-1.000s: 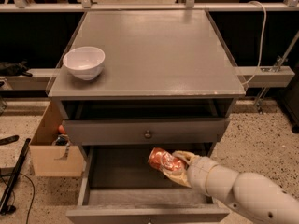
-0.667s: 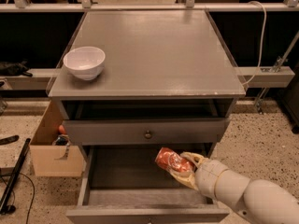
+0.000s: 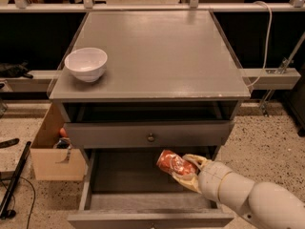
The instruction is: Pick coke can from middle drawer and place on counter
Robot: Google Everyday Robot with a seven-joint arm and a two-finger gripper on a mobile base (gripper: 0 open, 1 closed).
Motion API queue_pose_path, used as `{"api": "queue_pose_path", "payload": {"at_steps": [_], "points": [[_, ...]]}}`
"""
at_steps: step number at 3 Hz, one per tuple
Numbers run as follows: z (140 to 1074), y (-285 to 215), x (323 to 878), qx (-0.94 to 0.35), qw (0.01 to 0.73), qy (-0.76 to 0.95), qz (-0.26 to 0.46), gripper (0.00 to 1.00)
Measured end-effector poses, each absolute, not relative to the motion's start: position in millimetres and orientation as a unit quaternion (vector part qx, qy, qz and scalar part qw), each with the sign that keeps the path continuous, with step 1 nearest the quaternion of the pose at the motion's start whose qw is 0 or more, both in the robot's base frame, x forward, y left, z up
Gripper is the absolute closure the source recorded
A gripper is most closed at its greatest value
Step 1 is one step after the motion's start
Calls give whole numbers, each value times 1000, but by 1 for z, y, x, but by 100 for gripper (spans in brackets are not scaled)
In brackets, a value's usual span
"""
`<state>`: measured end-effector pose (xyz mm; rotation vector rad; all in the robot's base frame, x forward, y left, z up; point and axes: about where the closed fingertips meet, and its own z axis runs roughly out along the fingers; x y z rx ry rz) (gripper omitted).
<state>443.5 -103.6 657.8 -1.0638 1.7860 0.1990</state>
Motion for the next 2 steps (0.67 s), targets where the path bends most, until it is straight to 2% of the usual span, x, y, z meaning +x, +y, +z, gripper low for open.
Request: {"api": "queue_pose_path", "payload": {"at_steps": [1,2], "points": [[700,-102,457,-458,523,716,57,100],[781,-99,479,-478,554,681,26,100]]}}
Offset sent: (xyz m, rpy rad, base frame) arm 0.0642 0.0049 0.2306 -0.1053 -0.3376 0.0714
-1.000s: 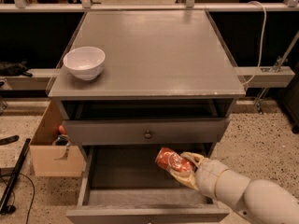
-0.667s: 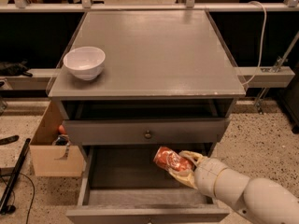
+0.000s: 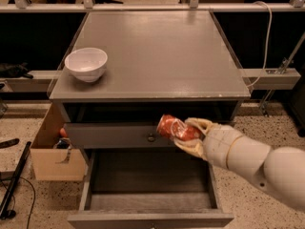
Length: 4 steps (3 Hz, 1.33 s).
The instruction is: Pick coke can from middle drawer and place on counter
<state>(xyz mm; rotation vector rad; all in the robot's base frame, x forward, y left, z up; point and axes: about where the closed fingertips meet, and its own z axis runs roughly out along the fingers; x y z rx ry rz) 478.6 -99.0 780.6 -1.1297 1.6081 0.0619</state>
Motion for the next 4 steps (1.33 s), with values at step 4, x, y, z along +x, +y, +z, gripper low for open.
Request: {"api": "queue_pose_path", "payload": {"at_steps": [4], "points": [[916,-113,562,-482,606,633,-22,100]]}}
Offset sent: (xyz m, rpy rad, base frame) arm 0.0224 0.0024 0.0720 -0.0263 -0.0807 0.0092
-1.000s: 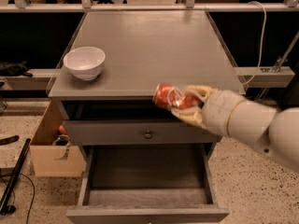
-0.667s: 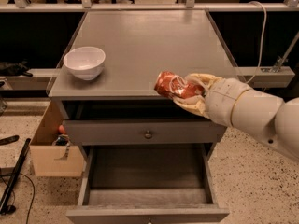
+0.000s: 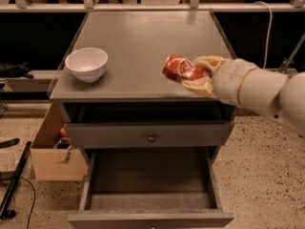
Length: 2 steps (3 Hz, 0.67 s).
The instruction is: Pick coke can from middle drawer and place on counter
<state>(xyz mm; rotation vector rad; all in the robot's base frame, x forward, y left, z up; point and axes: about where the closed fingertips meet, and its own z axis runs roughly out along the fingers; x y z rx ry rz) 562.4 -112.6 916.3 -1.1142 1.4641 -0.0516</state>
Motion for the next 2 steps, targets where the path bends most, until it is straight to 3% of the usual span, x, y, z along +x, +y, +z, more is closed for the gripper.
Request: {"api": "queue_pose_path", "payload": {"at_steps": [2], "points": [[912,-132,657,-467,602,648,4,100]]}}
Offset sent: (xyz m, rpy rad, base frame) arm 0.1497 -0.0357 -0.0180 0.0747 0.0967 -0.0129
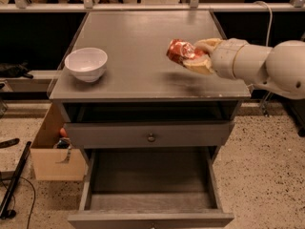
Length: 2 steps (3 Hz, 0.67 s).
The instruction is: Pick coke can from middle drawer and place on counter
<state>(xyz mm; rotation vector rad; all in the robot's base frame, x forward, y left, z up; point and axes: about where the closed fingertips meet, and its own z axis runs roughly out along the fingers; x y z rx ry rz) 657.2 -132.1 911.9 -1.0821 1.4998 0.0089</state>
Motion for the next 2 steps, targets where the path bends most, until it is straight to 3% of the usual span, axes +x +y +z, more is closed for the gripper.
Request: {"api": "queue_pose_path", "payload": {"at_steps": [1,2], "points": [[889,-125,684,-466,591,658,30,96],[889,-125,684,-466,591,658,30,73]]}}
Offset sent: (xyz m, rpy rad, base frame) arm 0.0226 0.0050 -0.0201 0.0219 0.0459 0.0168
